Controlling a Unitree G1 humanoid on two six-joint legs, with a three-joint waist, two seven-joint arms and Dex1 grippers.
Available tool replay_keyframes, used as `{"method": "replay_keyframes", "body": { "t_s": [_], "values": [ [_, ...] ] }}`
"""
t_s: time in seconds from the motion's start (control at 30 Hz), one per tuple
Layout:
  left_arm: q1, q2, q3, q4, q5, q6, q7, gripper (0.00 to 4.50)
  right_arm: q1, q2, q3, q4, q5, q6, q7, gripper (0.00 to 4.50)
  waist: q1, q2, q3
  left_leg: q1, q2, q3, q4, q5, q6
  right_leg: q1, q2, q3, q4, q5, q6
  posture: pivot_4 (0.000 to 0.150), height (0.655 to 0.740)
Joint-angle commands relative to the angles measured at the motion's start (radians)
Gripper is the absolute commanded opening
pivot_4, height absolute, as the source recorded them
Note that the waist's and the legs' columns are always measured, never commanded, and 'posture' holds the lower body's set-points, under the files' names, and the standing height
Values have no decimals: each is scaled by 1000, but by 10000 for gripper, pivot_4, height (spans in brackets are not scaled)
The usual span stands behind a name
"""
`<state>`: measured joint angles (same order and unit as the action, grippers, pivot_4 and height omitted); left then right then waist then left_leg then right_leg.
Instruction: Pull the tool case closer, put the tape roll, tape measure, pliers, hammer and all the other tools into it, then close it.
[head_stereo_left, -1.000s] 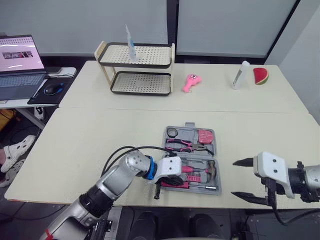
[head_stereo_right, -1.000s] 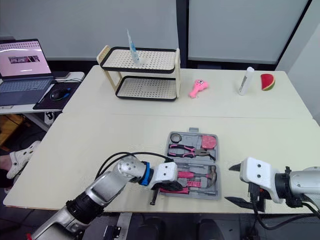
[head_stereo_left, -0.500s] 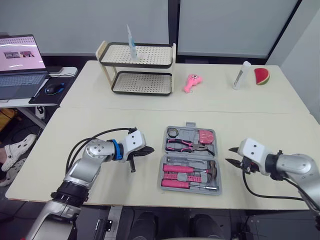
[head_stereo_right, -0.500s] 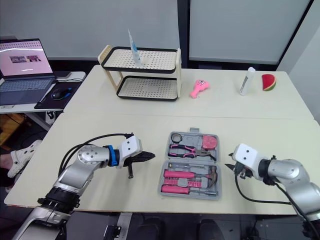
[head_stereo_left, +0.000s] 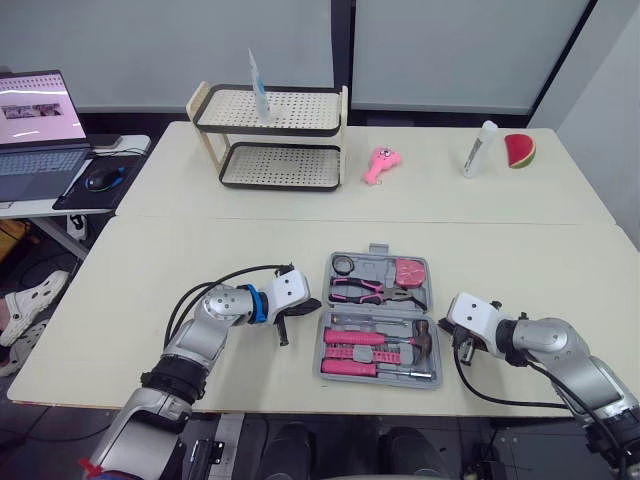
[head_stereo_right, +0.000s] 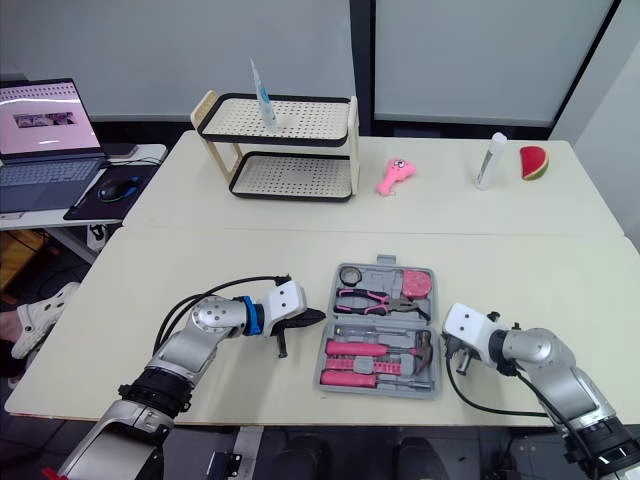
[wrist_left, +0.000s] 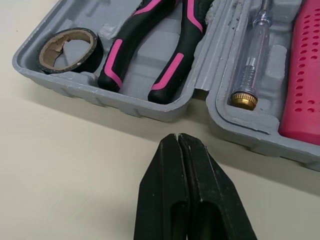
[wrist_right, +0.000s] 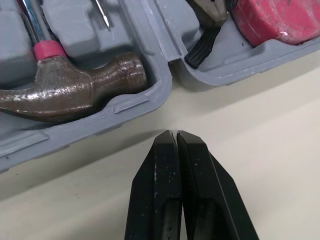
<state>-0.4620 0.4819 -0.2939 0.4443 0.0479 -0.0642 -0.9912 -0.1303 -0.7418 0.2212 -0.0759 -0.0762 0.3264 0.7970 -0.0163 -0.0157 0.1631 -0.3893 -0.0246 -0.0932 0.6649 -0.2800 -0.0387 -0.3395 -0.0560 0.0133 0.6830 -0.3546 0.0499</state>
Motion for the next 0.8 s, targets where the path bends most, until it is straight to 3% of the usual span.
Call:
{"method": "replay_keyframes", "body": {
  "t_s": [0.03,0.8],
  "values": [
    [-17,-16,-13,9,18,-35,6,0,-28,13,7,13,-17,-27,-7,179,-3,0,0,0,0,0,0,0,0,0,0,0,0,0,0,1500,7290],
    [2,-57,-49,-54,22,-35,-67,0,-58,44,55,26,-25,-139,93,179,-10,0,0,0,0,0,0,0,0,0,0,0,0,0,0,1500,7290]
  ]
}}
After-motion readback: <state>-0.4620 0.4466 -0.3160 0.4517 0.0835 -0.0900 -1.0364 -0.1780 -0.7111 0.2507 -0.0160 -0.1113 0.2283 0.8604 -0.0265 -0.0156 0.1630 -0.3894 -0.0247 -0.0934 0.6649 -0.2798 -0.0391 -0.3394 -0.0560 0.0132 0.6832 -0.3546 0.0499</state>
